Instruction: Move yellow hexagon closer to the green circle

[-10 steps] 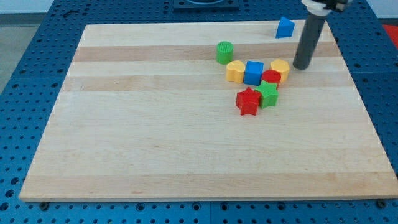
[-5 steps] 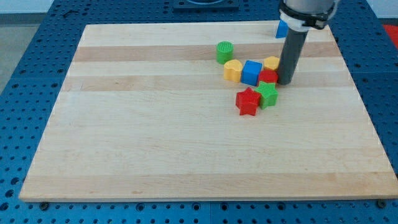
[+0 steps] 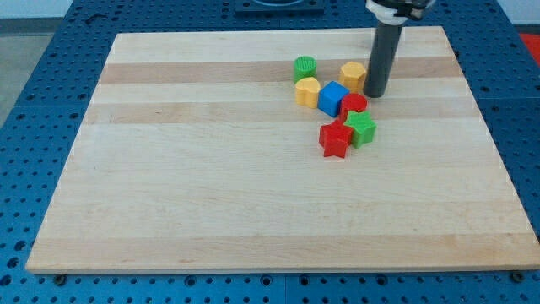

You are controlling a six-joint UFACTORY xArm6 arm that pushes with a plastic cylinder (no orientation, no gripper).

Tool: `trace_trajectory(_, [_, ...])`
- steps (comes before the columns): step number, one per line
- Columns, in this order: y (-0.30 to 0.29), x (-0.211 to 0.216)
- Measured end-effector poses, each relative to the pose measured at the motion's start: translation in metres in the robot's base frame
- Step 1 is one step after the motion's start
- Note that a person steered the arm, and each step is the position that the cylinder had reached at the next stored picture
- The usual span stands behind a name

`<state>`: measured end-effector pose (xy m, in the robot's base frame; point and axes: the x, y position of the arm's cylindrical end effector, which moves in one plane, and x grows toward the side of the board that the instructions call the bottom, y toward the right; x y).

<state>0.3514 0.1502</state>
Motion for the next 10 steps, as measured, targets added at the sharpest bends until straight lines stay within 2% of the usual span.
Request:
trace_trajectory(3, [0.035, -0.009])
trace_trajectory(5, [0.011, -0.021])
trace_trajectory(7, [-0.043, -0.022])
trace_trajectory(10, [-0.048, -0.023])
